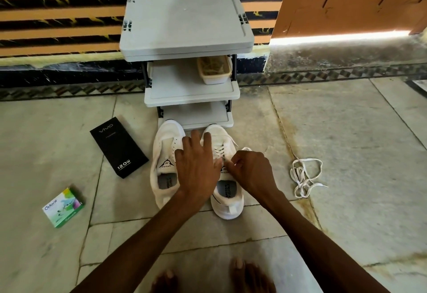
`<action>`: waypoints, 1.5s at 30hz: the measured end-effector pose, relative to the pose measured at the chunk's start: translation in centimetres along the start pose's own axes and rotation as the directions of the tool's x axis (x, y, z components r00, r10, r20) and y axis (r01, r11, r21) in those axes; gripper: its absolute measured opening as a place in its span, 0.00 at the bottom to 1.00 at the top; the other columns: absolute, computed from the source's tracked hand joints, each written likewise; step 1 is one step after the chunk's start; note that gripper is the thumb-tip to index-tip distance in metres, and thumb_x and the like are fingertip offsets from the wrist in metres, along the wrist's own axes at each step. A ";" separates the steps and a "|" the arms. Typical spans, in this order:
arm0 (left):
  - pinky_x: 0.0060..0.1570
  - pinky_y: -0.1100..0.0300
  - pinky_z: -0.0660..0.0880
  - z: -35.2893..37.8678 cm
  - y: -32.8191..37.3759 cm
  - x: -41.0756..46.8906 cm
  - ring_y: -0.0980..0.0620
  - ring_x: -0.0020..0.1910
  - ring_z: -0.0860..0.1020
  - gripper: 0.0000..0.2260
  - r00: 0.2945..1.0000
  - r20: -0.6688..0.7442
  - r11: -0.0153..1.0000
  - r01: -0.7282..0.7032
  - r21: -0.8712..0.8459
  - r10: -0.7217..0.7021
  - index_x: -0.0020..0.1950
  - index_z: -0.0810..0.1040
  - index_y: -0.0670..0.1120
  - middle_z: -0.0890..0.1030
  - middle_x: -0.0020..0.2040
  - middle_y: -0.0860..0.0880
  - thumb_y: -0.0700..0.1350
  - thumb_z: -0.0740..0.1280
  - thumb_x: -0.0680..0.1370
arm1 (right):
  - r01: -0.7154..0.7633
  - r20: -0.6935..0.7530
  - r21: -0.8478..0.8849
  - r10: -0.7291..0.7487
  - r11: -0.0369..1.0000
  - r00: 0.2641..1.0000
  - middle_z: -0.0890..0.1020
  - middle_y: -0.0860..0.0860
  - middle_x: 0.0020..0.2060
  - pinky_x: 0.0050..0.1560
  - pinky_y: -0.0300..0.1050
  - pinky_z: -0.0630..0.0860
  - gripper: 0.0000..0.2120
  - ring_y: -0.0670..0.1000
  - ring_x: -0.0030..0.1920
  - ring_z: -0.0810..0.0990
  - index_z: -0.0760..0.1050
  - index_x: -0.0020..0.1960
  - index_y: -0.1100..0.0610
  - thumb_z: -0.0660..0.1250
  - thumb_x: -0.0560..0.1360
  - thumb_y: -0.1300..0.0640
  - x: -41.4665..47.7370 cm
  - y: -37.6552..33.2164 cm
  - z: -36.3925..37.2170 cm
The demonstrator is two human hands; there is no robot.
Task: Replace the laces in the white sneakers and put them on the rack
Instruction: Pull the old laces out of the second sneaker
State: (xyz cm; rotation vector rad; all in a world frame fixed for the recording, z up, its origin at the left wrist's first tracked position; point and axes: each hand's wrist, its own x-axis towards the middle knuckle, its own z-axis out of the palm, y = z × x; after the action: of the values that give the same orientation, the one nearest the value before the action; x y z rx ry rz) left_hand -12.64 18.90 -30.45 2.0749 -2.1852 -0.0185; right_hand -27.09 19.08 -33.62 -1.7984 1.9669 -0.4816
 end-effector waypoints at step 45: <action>0.37 0.56 0.73 1.6 -2.3 1.6 0.46 0.44 0.78 0.25 0.949 0.310 0.796 0.230 -0.560 -0.056 0.64 0.65 0.49 0.77 0.44 0.47 0.41 0.73 0.72 | 0.194 0.110 -0.104 -0.182 0.976 0.977 0.71 0.55 0.56 0.39 0.42 0.71 0.14 0.57 0.48 0.76 0.77 0.55 0.57 0.70 0.70 0.66 0.7 -1.5 0.3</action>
State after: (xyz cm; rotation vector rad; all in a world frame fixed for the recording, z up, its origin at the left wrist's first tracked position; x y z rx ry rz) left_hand -10.54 17.04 -32.08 1.9257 -1.7970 -0.9415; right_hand -25.68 18.23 -33.11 -2.0510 1.7983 -0.3355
